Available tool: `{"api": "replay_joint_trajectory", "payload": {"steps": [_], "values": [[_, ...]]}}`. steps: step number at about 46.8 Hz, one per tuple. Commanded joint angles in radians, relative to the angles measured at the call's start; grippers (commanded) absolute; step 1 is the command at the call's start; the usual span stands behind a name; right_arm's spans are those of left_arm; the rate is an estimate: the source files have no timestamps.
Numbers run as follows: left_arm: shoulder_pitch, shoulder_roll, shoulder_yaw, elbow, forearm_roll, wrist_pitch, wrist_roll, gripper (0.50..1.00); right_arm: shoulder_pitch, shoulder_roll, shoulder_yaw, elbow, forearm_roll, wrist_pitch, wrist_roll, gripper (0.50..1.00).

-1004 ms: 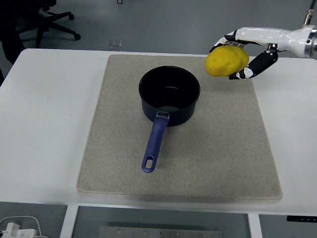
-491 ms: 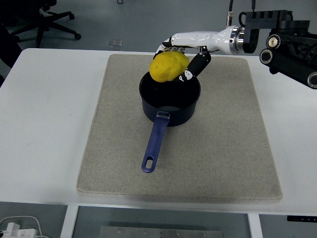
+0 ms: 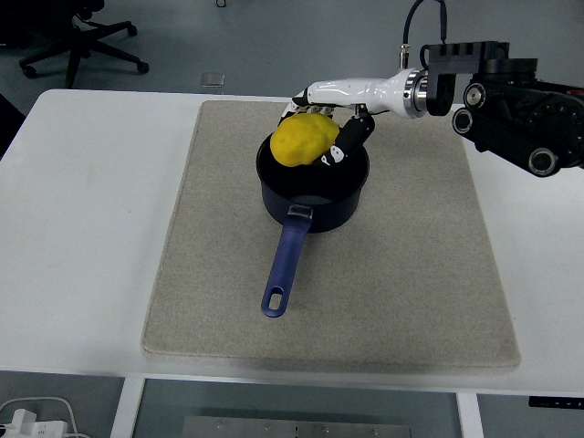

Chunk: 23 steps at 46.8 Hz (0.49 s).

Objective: Put the potato in the blue pot

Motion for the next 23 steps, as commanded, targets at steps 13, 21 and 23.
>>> {"api": "replay_joint_trajectory", "payload": {"steps": [13, 21, 23], "values": [[0.0, 0.0, 0.0, 0.0, 0.0, 0.0, 0.0, 0.994, -0.042, 0.069, -0.007, -0.102, 0.0, -0.009, 0.001, 0.5], [0.0, 0.0, 0.0, 0.0, 0.0, 0.0, 0.0, 0.996, -0.068, 0.097, -0.007, -0.135, 0.0, -0.009, 0.001, 0.5], [0.0, 0.0, 0.0, 0.0, 0.0, 0.0, 0.0, 0.996, -0.071, 0.108, -0.007, -0.138, -0.002, -0.012, 0.001, 0.5]]}}
